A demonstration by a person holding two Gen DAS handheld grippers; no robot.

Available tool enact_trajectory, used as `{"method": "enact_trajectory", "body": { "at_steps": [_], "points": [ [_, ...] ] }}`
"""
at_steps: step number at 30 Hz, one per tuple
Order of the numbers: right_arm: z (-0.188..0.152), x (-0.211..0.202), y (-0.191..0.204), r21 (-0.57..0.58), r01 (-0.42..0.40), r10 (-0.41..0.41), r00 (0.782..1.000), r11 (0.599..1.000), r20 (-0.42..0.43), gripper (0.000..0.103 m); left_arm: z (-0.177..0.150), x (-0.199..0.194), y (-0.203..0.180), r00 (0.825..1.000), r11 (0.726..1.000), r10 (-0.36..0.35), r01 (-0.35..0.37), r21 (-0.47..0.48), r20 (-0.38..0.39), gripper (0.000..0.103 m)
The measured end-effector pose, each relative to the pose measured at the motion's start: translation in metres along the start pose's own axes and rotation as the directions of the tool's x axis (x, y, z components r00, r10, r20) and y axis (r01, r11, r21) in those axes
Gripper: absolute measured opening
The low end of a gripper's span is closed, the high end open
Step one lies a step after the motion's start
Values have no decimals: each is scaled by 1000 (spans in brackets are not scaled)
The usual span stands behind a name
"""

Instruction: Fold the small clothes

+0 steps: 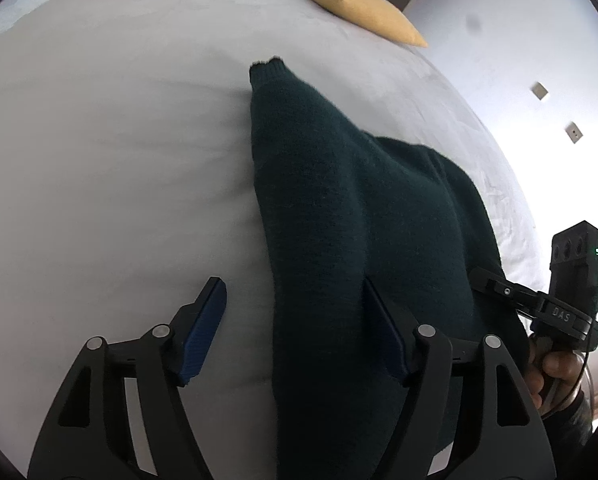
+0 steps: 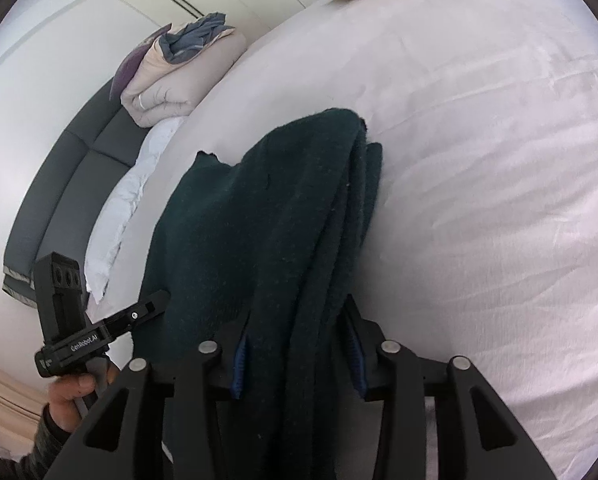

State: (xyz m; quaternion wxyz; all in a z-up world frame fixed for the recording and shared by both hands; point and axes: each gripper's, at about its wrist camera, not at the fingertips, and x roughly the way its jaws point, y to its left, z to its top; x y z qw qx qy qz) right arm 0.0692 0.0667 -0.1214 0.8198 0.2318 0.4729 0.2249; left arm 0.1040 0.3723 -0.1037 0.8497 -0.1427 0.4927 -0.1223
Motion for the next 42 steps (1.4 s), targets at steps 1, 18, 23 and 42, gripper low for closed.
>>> {"method": "enact_trajectory", "body": {
  "at_steps": [1,18,23,42],
  "points": [
    [-1,-4,1,3,8,-8,1000,1000,10,49,-2,-6,-2,1000,1000,16,-16,6,17,69],
    [-40,-120,63,-82,360,-313,887,929,340,84,-49,-156,-80,734,878,358,-475,60,577,103],
    [-54,-160,101,-120,425,-310,800,897,514,103,-55,-198,-104,700,865,369,-499,50,612,103],
    [-72,-210,168,-198,430,-275,806,881,524,103,-58,-193,-106,830,908,380,-419,4,409,103]
  ]
}}
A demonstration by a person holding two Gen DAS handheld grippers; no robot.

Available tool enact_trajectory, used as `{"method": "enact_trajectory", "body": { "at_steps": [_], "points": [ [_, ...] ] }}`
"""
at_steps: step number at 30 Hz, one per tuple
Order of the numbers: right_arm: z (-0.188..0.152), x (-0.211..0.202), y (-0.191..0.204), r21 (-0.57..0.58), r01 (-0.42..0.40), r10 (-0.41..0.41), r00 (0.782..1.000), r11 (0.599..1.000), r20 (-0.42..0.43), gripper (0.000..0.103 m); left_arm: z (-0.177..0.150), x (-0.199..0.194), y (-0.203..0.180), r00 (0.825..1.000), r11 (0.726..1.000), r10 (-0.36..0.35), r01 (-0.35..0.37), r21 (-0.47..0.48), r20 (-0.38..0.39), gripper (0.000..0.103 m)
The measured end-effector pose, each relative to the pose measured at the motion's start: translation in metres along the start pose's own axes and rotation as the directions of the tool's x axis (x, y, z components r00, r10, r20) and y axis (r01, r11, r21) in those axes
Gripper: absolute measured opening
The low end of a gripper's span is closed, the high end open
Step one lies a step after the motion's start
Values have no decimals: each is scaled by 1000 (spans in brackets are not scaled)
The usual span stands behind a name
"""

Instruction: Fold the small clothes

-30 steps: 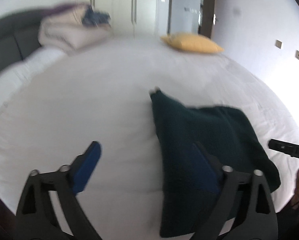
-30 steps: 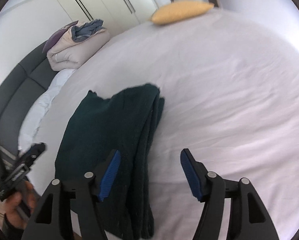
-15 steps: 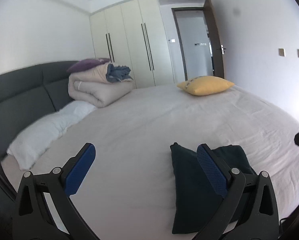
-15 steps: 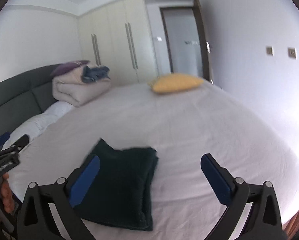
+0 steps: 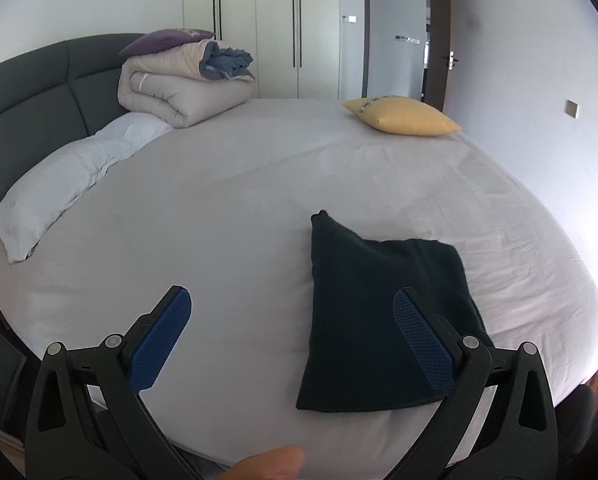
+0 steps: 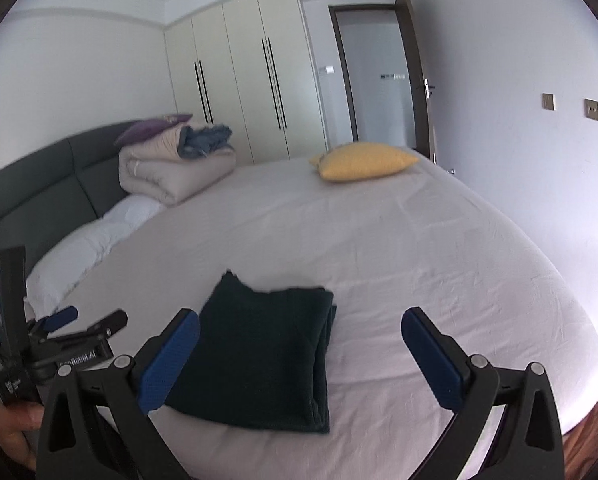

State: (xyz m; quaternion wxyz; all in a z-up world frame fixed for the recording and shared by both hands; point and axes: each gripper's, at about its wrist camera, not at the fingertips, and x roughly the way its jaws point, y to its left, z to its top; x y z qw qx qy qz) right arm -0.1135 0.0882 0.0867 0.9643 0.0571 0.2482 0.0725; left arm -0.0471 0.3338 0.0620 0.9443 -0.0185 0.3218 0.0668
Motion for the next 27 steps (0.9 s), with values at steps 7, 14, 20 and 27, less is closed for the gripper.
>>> {"method": "enact_trajectory", "body": {
  "at_steps": [7,14,20,27],
  "points": [
    [-18,22,12,-43,99,-102,991,994,-91,103,-23,21,-2,999,1000,2,-1,19,-54,103],
    [-36,49,11,-21,117,-119,969,993,-217,103,-41,50,1,991,998,-56,57,7,-126,103],
    [-53,69,11,-30,128,-132,945,991,-298,103,-51,68,2,984,998,-59,60,-3,-167,103],
    [-62,79,8,-28,127,-129,933,991,-335,103,-55,79,1,982,998,-57,58,1,-183,103]
  ]
}}
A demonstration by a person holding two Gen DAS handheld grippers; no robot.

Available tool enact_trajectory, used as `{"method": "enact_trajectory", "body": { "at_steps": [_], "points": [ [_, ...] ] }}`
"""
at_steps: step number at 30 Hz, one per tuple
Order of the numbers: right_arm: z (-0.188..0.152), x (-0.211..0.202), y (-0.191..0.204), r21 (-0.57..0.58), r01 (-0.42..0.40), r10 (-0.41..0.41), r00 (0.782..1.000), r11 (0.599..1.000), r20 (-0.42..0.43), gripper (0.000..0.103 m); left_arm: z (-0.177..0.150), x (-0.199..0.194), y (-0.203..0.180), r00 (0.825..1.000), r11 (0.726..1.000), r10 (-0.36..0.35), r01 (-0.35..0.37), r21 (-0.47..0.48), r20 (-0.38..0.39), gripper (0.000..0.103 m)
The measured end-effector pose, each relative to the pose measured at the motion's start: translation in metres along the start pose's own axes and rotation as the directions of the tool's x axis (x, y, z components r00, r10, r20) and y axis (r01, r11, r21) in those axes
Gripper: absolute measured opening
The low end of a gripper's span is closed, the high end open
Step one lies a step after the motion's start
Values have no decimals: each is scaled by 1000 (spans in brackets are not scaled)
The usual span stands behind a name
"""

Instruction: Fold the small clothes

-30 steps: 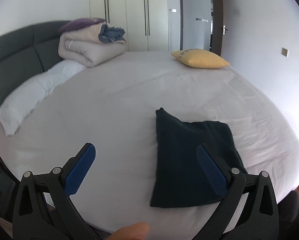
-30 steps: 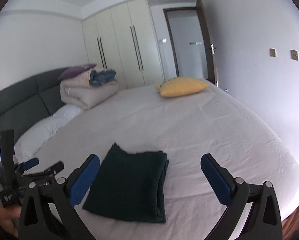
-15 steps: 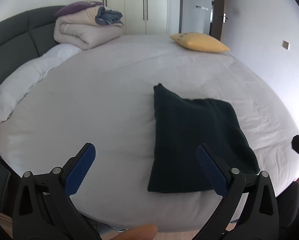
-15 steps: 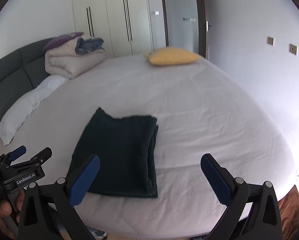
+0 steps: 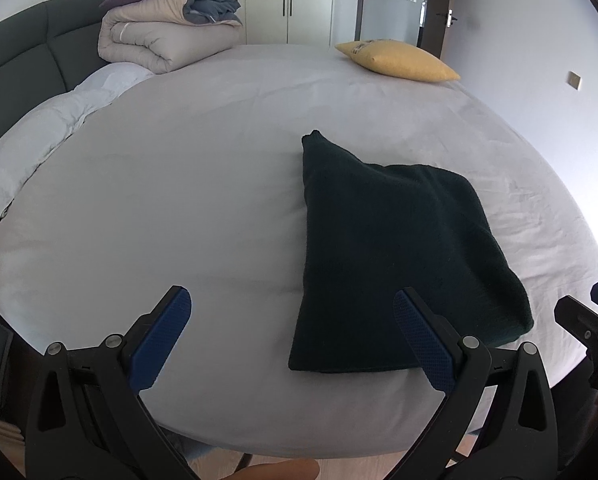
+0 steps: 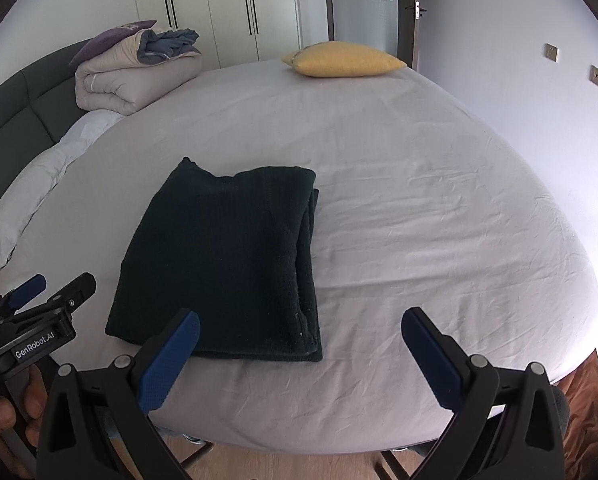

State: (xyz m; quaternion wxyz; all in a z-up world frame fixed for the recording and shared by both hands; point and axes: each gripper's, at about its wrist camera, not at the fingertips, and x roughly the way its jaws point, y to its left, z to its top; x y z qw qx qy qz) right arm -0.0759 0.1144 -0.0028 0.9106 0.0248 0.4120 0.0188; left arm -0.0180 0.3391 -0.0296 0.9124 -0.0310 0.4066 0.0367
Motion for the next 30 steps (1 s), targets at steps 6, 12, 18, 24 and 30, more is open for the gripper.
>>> {"method": "enact_trajectory", "body": {
  "at_steps": [6,12,18,24,30],
  "points": [
    [1,3,-4,7,-4,4,1000,1000,-10,103,-1,5,-4,1000,1000,-7,7,3,-8,103],
    [1,3,-5,10,-8,8,1000,1000,-11,103,-1,8,-5,1000,1000,-9,9,2,-11,103],
    [1,3,-5,15,-11,12,1000,1000,-13,103,-1,8,-6,1000,1000,-7,7,0,-13,103],
    [1,3,-5,18,-14,15,1000,1000,-14,103,-2,9,-6,1000,1000,-5,5,-4,-16,103],
    [1,3,-3,20,-16,16,1000,1000,-17,103,-3,9,-7,1000,1000,-7,7,-3,-15,103]
  ]
}}
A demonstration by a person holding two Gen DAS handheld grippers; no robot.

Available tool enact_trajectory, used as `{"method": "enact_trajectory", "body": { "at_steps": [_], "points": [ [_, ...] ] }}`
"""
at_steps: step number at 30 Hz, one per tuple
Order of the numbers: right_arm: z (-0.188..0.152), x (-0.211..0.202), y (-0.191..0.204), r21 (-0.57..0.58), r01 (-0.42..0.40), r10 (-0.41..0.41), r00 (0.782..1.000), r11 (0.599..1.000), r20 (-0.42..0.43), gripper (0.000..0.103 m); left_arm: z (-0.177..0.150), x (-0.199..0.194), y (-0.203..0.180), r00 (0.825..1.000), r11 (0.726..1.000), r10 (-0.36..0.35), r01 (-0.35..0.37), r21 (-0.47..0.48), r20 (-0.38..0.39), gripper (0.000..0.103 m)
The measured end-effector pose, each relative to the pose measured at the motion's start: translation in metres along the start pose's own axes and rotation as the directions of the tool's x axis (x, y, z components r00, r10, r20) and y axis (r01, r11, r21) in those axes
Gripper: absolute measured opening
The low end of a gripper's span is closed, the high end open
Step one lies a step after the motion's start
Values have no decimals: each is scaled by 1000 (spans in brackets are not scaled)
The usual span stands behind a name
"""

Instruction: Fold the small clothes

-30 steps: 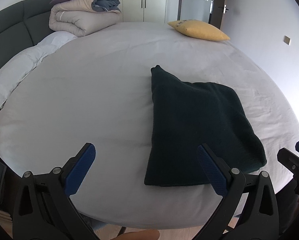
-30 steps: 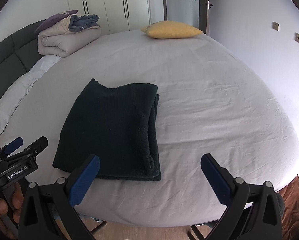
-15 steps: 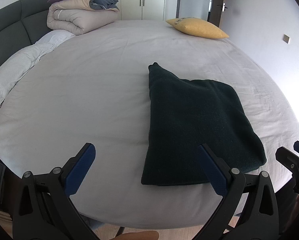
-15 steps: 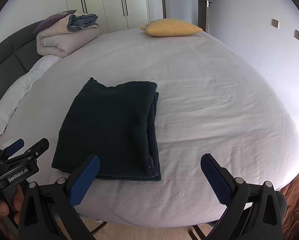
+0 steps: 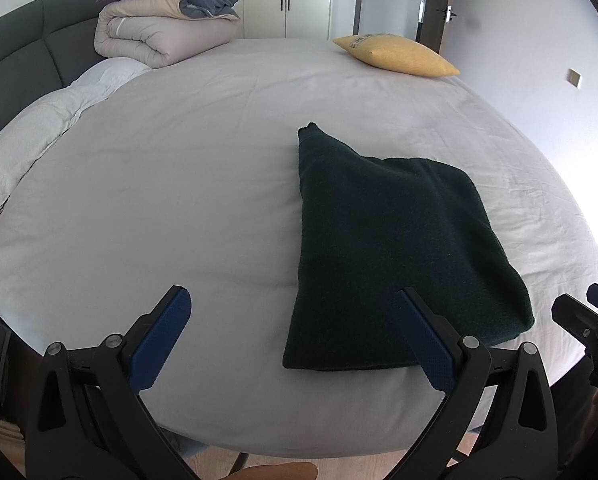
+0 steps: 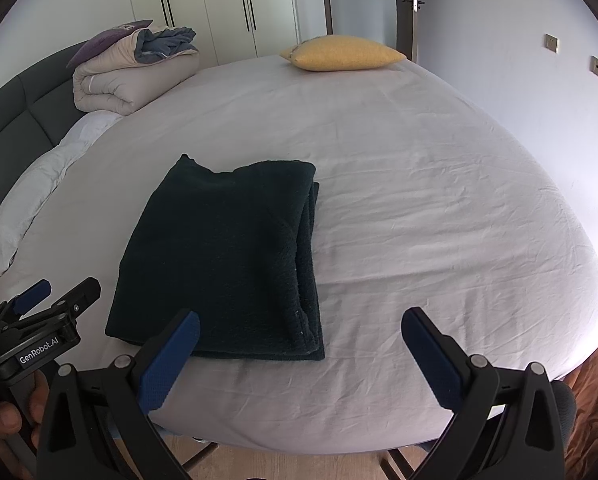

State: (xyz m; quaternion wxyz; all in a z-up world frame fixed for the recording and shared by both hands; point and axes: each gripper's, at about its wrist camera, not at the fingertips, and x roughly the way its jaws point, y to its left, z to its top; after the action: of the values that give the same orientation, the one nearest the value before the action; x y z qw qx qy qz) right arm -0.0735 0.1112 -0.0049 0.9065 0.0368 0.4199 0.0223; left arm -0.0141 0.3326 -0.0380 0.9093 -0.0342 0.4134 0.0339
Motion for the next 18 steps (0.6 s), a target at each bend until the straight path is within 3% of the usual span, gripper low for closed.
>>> {"method": "enact_trajectory", "body": {
  "at_steps": [18],
  "points": [
    [-1,1,-1,2,-1,1,1000,1000,-2,103,-2,1,0,1000,1000,-3,3,-1,-6,103]
  ]
}}
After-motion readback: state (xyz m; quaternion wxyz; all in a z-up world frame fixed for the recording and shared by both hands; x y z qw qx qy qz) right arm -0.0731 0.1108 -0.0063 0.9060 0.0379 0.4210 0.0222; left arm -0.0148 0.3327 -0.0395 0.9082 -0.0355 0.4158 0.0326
